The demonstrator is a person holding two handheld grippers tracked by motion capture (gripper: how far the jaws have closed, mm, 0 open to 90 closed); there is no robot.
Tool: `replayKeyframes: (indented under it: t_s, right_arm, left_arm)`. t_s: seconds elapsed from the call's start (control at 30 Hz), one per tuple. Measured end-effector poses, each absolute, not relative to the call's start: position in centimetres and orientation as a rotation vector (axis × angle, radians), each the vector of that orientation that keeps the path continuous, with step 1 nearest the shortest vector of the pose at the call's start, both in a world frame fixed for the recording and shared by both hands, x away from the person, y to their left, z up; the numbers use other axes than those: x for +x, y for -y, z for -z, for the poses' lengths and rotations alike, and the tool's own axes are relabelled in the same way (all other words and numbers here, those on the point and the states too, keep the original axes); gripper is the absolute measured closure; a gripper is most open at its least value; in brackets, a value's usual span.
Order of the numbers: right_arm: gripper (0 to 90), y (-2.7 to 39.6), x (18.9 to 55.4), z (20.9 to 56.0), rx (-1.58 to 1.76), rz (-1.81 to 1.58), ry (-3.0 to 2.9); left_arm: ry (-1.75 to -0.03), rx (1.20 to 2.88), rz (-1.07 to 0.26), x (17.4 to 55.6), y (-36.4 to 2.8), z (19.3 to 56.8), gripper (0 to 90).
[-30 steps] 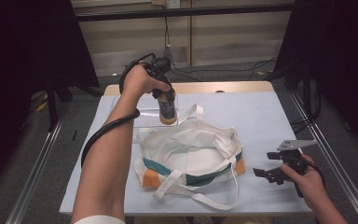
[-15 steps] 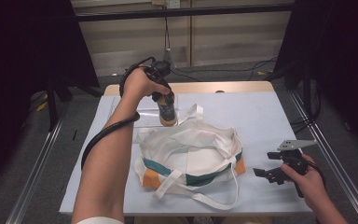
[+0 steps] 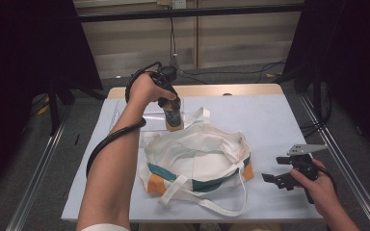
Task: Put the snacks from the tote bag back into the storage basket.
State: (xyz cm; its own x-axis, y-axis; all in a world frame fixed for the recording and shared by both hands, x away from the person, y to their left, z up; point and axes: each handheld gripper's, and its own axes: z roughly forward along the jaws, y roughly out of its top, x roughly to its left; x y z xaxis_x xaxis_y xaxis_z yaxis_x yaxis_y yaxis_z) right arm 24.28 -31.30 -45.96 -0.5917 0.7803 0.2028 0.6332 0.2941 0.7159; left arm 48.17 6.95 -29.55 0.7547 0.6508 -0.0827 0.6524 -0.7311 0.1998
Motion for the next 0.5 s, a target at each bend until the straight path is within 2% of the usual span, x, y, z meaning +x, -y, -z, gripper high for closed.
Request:
replayKeyframes:
  t_s: [0.5]
  right_arm:
    - [4.2,31.31,24.28,45.96,1.309,-1.179,-2.373]
  left_arm:
    - [-1.035,2.743,0.022,48.24,-7.06,30.49,30.4]
